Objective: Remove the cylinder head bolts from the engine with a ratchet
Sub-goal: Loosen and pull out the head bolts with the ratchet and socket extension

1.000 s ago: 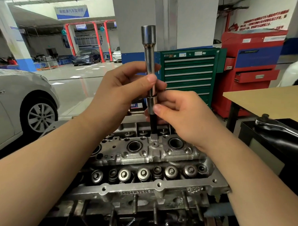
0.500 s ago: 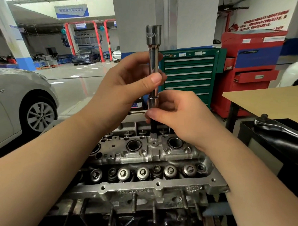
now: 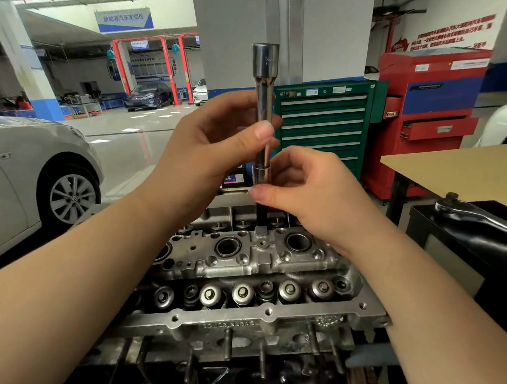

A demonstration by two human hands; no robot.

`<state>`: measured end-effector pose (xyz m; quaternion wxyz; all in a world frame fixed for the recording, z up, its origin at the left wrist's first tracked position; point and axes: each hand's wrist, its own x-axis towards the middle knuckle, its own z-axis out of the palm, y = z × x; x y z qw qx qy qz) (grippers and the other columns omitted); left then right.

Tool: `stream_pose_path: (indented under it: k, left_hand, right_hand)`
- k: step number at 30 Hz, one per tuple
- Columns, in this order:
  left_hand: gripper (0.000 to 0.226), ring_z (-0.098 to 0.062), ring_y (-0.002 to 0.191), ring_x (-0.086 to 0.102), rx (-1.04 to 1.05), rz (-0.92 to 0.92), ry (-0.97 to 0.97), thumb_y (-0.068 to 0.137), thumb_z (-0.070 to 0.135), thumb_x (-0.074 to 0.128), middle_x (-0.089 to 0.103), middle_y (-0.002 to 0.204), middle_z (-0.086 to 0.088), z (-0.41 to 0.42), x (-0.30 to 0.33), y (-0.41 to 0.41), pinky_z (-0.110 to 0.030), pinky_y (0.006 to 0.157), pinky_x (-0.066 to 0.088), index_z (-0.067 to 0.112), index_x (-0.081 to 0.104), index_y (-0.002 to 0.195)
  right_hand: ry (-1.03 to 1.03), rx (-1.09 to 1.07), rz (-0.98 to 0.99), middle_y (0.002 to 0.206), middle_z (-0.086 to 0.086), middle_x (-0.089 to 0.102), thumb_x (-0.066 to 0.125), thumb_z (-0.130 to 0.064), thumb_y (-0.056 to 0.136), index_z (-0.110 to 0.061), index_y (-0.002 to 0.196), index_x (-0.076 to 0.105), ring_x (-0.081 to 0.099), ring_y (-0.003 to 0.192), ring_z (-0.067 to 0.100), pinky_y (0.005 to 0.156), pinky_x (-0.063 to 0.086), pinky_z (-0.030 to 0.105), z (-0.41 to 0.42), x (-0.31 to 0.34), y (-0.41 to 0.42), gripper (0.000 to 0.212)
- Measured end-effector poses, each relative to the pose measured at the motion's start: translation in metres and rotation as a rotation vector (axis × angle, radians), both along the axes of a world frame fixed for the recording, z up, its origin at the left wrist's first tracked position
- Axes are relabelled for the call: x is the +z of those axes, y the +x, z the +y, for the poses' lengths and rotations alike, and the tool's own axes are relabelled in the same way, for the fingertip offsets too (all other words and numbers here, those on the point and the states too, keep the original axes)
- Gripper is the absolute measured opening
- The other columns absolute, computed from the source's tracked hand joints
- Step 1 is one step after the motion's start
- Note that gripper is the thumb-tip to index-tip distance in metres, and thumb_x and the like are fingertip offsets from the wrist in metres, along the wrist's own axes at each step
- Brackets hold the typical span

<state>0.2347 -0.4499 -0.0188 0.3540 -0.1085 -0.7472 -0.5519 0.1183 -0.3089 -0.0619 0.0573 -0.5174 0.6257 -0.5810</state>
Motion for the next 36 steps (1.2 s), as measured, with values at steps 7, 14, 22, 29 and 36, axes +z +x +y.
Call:
stream_pose_path:
  k: [7, 14, 22, 29, 36]
  left_hand:
    - [0.037, -0.037, 0.097, 0.076, 0.018, 0.051, 0.051, 0.093, 0.003, 0.067, 0.080, 0.098, -0.012, -0.007, -0.001, -0.002, -0.046, 0.090, 0.059, 0.015, 0.067, 0.129]
    - [0.034, -0.019, 0.100, 0.069, 0.051, 0.046, -0.035, 0.086, 0.016, 0.081, 0.073, 0.108, -0.001, 0.002, 0.000, -0.002, -0.042, 0.090, 0.059, 0.017, 0.071, 0.119]
    - [0.037, -0.039, 0.099, 0.076, 0.027, 0.048, 0.020, 0.094, 0.005, 0.066, 0.078, 0.108, -0.019, -0.005, -0.002, 0.001, -0.044, 0.090, 0.059, 0.009, 0.066, 0.131]
    - [0.026, -0.007, 0.085, 0.070, 0.149, 0.074, -0.108, 0.087, 0.005, 0.080, 0.075, 0.088, 0.013, 0.008, -0.005, -0.005, -0.026, 0.082, 0.057, 0.018, 0.072, 0.108]
    - [0.032, -0.038, 0.109, 0.073, 0.055, 0.030, 0.021, 0.096, 0.006, 0.065, 0.077, 0.108, -0.017, -0.004, -0.007, -0.001, -0.048, 0.097, 0.058, 0.007, 0.068, 0.128]
  right_hand:
    - [0.049, 0.127, -0.005, 0.113, -0.002, 0.078, 0.063, -0.010, 0.100, -0.014, 0.119, 0.072, 0.072, 0.110, 0.012, 0.106, 0.053, 0.045, 0.000, 0.000, 0.002, 0.021]
    - [0.047, 0.038, 0.021, 0.097, -0.009, 0.078, 0.082, -0.023, 0.086, -0.026, 0.104, 0.069, 0.075, 0.095, 0.010, 0.096, 0.058, 0.045, -0.001, 0.002, 0.000, 0.023]
    - [0.051, 0.110, -0.007, 0.105, -0.003, 0.079, 0.067, -0.025, 0.092, -0.019, 0.112, 0.072, 0.074, 0.104, 0.015, 0.101, 0.054, 0.050, 0.000, 0.001, 0.003, 0.021]
    - [0.041, 0.024, 0.016, 0.090, -0.012, 0.076, 0.085, -0.033, 0.082, -0.027, 0.104, 0.071, 0.074, 0.088, 0.009, 0.090, 0.060, 0.046, 0.000, 0.001, 0.000, 0.027]
    - [0.055, 0.070, 0.015, 0.100, -0.005, 0.079, 0.068, -0.019, 0.094, -0.021, 0.108, 0.073, 0.075, 0.099, 0.013, 0.099, 0.055, 0.049, 0.001, 0.001, 0.001, 0.015]
